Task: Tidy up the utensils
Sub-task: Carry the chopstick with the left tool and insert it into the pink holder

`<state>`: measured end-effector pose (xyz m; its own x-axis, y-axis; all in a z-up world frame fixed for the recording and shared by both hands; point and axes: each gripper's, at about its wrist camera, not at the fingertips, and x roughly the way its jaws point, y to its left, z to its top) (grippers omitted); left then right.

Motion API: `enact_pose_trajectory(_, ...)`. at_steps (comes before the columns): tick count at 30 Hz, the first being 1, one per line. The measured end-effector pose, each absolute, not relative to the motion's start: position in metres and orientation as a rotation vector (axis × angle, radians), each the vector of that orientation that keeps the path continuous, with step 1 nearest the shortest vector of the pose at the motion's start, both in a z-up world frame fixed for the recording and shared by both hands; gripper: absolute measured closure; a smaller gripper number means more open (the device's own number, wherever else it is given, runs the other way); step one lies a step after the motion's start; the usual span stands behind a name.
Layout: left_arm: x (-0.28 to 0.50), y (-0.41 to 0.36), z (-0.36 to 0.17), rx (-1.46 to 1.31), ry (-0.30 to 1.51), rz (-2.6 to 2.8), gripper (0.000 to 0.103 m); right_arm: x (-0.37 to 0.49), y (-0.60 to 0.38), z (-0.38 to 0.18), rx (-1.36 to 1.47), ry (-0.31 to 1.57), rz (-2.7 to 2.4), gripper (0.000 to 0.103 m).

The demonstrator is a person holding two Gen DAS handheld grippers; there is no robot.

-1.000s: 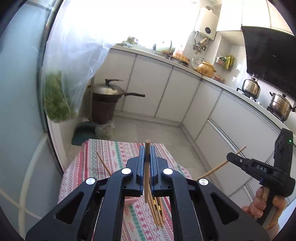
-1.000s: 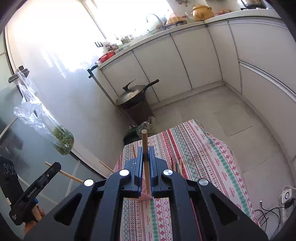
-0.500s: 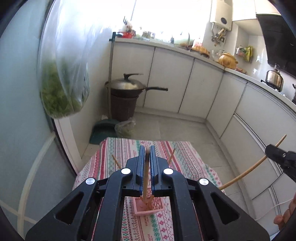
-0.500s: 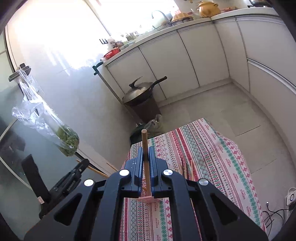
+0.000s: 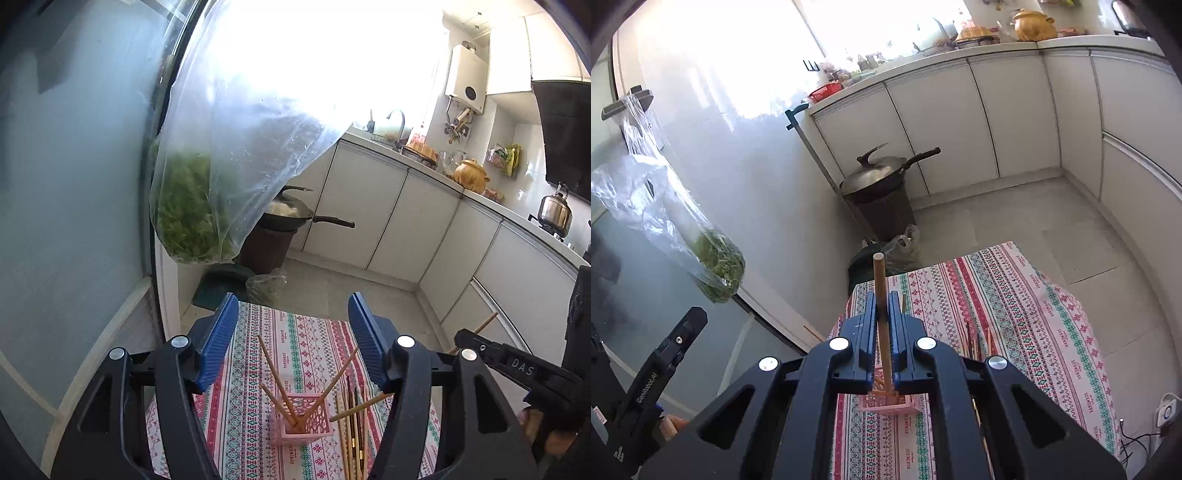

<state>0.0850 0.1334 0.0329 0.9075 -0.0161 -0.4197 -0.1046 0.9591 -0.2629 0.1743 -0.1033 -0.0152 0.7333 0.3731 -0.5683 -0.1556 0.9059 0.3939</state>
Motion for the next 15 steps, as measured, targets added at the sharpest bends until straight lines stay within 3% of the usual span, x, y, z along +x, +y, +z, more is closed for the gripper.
enact_pose_trajectory(7, 0.093, 0.128, 0.023, -0.26, 0.467, 0.064, 0.043, 0.197, -0.074, -0.048, 0.345, 0.72, 0.331, 0.091)
enact_pose_trajectory(9, 0.091, 0.126, 0.024, -0.247, 0.461, 0.065, 0.04, 0.196, -0.071, -0.05, 0.347, 0.71, 0.339, 0.068)
enact_pose_trajectory(15, 0.078, 0.119, 0.035, -0.211, 0.402, 0.104, 0.031, 0.173, -0.072, -0.027, 0.274, 0.626, 0.281, 0.067)
